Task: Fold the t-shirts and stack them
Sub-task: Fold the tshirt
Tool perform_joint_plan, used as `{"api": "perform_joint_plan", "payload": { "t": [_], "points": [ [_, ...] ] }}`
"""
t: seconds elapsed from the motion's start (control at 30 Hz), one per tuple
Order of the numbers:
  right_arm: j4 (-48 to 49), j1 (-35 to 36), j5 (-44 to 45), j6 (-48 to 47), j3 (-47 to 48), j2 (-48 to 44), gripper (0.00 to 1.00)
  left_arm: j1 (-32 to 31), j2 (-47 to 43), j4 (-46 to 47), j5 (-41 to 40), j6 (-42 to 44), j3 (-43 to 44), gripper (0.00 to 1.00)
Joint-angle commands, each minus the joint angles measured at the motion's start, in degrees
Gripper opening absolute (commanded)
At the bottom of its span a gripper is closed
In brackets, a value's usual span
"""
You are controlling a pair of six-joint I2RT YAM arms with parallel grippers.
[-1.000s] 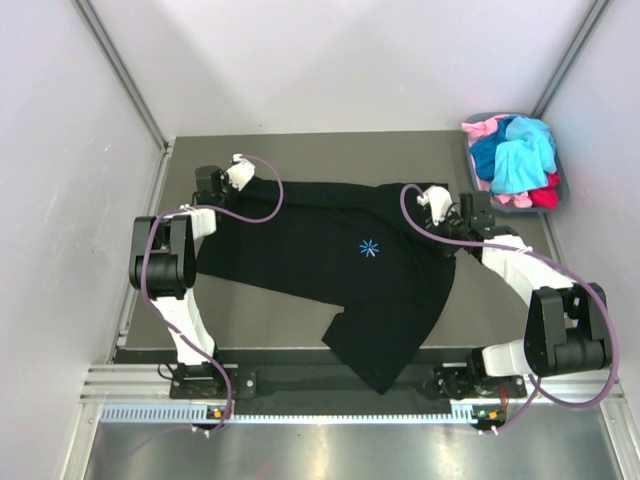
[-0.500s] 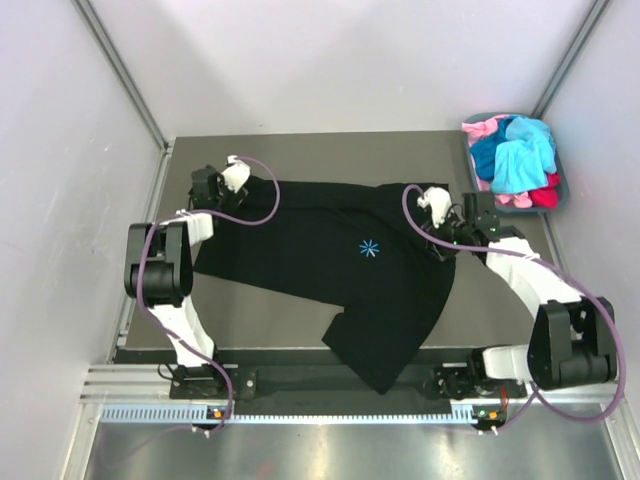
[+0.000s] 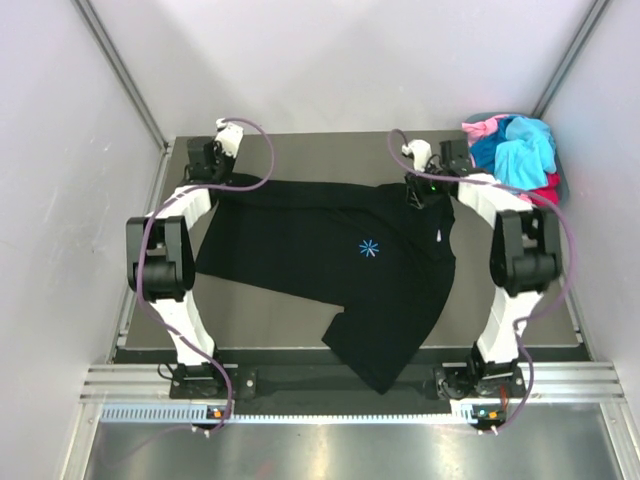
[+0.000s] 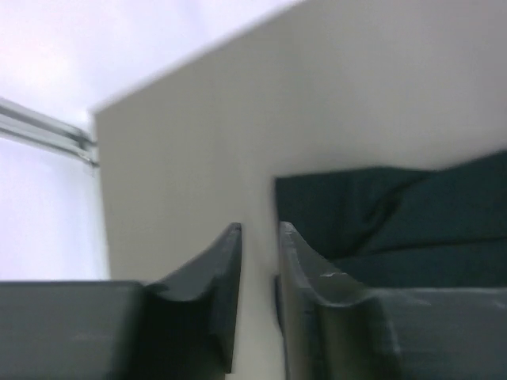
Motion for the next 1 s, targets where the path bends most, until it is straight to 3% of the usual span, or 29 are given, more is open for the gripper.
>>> {"api": "perform_joint_plan", "payload": {
  "t": [0.0, 0.03, 0.1, 0.37, 0.97],
  "points": [
    [-1.5, 0.7, -1.5, 1.8, 9.1, 6.0, 0.35, -0.2, 1.7, -3.7, 2.3, -4.0, 1.1, 0.33],
    [-1.6, 0.7, -1.3, 2.0, 10.2, 7.2, 0.35, -0.2, 1.8, -3.6, 2.0, -4.1, 0.9, 0.42],
    [-1.8, 0.7, -1.3, 2.3, 12.6, 9.8, 0.35, -0.2, 1.6, -3.5, 1.8, -4.2, 0.1, 0.45],
    [-3.0, 1.4, 0.0, 2.3, 15.3, 14.3, 0.35, -0.2, -0.1, -2.9, 1.8, -3.9, -2.7, 0.44],
    [-6.0, 1.4, 0.7, 0.7, 12.4, 13.7, 0.36, -0.2, -1.4, -2.6, 1.1, -4.6, -4.9, 0.44]
  ]
}}
